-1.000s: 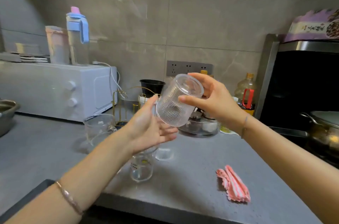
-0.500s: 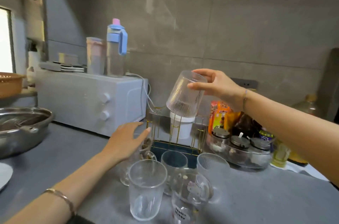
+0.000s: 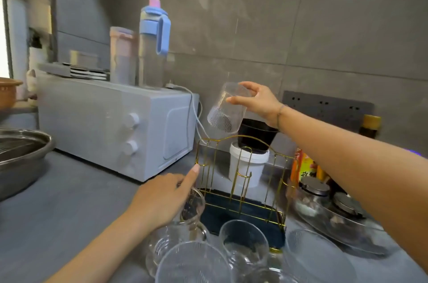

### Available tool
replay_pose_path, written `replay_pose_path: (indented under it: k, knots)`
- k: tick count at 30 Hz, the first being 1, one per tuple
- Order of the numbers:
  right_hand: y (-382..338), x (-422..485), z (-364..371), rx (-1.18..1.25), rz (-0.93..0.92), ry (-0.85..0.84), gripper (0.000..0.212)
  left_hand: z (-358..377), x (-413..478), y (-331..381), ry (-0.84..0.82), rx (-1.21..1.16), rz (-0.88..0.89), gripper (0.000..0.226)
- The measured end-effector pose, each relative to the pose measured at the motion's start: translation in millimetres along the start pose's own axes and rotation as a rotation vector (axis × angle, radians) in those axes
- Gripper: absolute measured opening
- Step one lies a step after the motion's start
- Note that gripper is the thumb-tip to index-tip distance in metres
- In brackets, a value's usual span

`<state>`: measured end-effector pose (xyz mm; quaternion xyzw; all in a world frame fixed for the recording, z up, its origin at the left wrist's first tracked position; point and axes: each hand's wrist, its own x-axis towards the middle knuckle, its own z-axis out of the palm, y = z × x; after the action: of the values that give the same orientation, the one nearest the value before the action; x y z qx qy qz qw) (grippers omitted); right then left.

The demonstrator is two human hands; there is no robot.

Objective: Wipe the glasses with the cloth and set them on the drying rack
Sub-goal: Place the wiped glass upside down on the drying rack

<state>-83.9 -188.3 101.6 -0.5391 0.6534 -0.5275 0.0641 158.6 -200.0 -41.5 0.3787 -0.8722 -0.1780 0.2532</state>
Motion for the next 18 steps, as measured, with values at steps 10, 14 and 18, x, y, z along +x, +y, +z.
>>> replay_pose_path:
  k: [10,14,18]
  knots:
    - [54.8,32.3,25.8,-0.059,0.242,-0.383,0.069,7.7,6.1,-3.9,0.026,-0.039,0.032,0.098]
    - [70.5,32.1,31.6,-0.155,0.239,-0.488,0.081,8.3,8.0,-3.9,0.022,-0.060,0.051,0.103]
    - [76.5,32.9,36.8,-0.119,0.259,-0.574,0.065,9.3,9.2,-2.8,0.020,-0.041,0.068,0.101]
